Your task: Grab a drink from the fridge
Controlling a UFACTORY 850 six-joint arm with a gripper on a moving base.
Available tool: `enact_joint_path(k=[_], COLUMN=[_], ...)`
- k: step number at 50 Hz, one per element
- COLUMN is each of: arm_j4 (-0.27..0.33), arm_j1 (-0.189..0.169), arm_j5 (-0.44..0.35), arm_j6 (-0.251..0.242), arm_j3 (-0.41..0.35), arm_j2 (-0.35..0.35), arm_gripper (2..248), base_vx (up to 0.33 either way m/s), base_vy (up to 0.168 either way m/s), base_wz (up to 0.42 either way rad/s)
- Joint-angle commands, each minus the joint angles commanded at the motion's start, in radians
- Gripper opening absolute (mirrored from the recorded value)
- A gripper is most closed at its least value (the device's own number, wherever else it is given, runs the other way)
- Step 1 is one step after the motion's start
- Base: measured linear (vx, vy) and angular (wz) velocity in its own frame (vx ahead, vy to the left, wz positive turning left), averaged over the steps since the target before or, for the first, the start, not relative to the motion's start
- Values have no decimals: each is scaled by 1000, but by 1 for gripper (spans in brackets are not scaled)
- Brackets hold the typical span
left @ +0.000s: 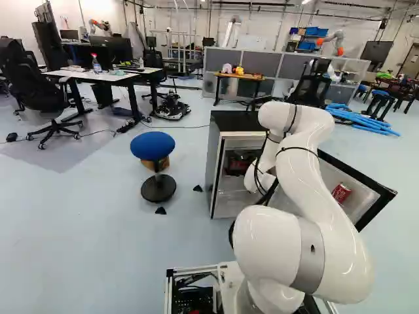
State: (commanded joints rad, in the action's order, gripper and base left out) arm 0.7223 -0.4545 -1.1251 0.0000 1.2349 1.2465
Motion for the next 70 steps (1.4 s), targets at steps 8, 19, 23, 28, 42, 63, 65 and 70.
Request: enact_joint_path(k=[8,19,23,28,42,63,65,70], arm_j4=[0,0,0,0,0,0,-2,-13], arm_j1=[0,0,0,0,0,0,0,0], arm_j5=[0,0,0,0,0,0,0,0], arm_j6=[0,0,0,0,0,0,0,0], arm_j3=[0,0,0,0,0,0,0,0], arm_j2=[0,0,0,0,0,0,0,0], arm_gripper=[247,225,213,201,196,182,184,184], base_vx=[0,0,0,0,0,0,0,0], base_vy=[0,0,0,0,0,0,0,0], base_wz=[0,0,0,0,0,0,0,0])
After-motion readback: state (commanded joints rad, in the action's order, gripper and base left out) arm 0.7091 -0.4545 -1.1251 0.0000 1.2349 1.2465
